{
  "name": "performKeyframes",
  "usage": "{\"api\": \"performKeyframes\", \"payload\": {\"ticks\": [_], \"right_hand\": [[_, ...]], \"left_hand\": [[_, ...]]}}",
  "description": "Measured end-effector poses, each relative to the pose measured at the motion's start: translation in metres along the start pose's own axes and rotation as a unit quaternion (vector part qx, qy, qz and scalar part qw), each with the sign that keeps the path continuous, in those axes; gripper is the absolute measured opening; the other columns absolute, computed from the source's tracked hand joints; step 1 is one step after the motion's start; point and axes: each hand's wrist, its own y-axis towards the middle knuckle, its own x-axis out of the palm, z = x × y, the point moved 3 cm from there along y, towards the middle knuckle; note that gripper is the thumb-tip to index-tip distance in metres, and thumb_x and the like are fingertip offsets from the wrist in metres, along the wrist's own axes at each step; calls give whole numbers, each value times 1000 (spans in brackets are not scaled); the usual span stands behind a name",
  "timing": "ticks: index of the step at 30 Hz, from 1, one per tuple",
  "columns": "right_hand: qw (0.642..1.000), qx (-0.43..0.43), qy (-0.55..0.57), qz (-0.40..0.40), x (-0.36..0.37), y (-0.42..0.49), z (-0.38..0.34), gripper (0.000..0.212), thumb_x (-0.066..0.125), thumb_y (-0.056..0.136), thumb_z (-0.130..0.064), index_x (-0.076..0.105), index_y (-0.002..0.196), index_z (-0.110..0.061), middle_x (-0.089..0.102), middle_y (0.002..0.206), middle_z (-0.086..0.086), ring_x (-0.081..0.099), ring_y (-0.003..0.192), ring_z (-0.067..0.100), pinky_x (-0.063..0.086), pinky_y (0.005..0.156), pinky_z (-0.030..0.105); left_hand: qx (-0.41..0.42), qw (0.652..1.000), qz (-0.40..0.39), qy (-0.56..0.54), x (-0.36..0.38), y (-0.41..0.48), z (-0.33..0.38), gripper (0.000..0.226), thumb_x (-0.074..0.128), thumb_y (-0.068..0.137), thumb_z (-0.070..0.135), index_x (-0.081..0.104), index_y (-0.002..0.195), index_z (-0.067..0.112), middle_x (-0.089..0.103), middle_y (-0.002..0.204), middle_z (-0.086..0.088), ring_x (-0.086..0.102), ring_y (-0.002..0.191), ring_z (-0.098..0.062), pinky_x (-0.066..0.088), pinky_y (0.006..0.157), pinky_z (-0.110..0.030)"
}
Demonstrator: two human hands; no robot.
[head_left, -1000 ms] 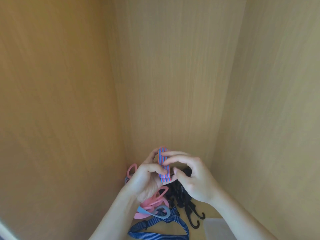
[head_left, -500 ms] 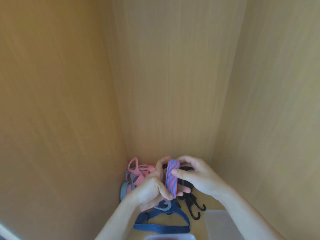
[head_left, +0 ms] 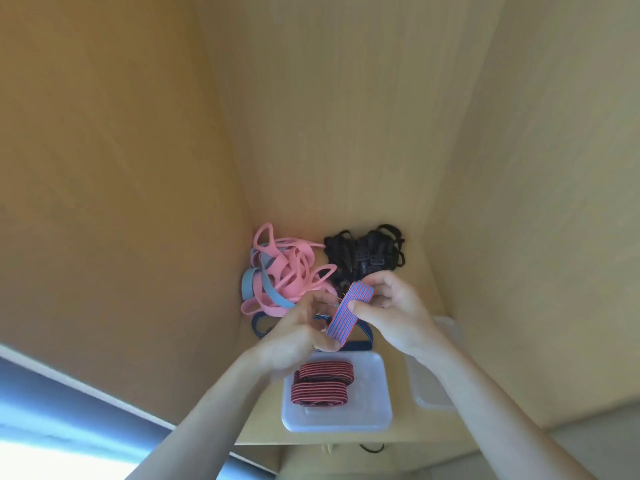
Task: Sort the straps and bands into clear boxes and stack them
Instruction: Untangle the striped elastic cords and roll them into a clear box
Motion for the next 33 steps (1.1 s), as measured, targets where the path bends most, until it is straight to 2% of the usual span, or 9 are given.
{"api": "performKeyframes", "payload": {"ticks": [3, 6, 9, 12, 17, 23, 26, 28, 33], "right_hand": [[1000, 10, -11, 7, 8, -14, 24, 24, 70, 85, 7, 62, 101, -8, 70, 90, 5, 65, 71, 6, 52, 71, 17], [999, 27, -30, -5, 12, -28, 44, 19, 67, 85, 10, 61, 98, -3, 66, 83, 5, 60, 68, 7, 49, 68, 16], [997, 60, -43, -30, 16, -41, 61, 15, 69, 86, 6, 60, 93, -4, 66, 82, 9, 61, 71, 15, 49, 72, 29], [992, 90, -75, -49, 22, -54, 75, 10, 71, 89, -6, 62, 94, -7, 72, 89, 12, 68, 81, 24, 54, 81, 41], [978, 94, -167, -83, 35, -64, 103, 9, 64, 95, -20, 55, 93, -19, 71, 87, 1, 67, 86, 22, 53, 85, 46], [962, 104, -231, -104, 36, -68, 116, 13, 57, 98, -32, 49, 89, -28, 64, 81, -4, 59, 73, 12, 48, 67, 32], [953, 107, -259, -111, 36, -67, 119, 13, 54, 99, -35, 46, 89, -29, 62, 84, -6, 58, 75, 9, 41, 63, 26], [945, 113, -283, -117, 39, -65, 120, 13, 50, 101, -37, 45, 91, -30, 61, 89, -8, 57, 80, 7, 41, 64, 25], [930, 135, -316, -129, 42, -61, 121, 17, 45, 102, -42, 41, 93, -29, 58, 90, -8, 56, 78, 7, 39, 60, 25]], "left_hand": [[-13, 1000, 14, -17, -7, -13, -25, 62, 70, 62, 0, 53, 121, 11, 62, 118, -7, 63, 95, -20, 47, 80, -33], [-19, 998, 55, -13, -14, -30, -43, 45, 71, 64, 3, 57, 105, 11, 65, 103, -3, 65, 85, -19, 46, 74, -32], [-17, 997, 70, 23, -18, -47, -54, 34, 72, 69, 4, 58, 98, 13, 63, 97, -6, 63, 81, -21, 45, 68, -30], [-8, 993, 87, 79, -21, -62, -62, 25, 74, 80, -1, 62, 97, 13, 62, 98, 1, 68, 83, -16, 49, 71, -22], [-4, 979, 104, 178, -24, -72, -71, 18, 73, 88, 2, 63, 97, 13, 62, 95, 7, 68, 81, -9, 47, 72, -21], [-21, 971, 115, 207, -19, -77, -75, 13, 74, 89, 8, 66, 97, 14, 64, 91, 2, 69, 78, -21, 42, 62, -15], [-50, 969, 106, 218, -19, -77, -83, 12, 74, 90, 15, 63, 94, 20, 69, 78, 3, 52, 57, -16, 37, 56, -22], [-71, 963, 105, 238, -20, -76, -87, 11, 72, 91, 21, 62, 92, 23, 70, 69, 6, 45, 54, -16, 36, 55, -25], [-79, 942, 114, 306, -21, -72, -89, 9, 70, 92, 29, 61, 91, 30, 67, 89, 11, 71, 74, -9, 49, 69, -24]]}}
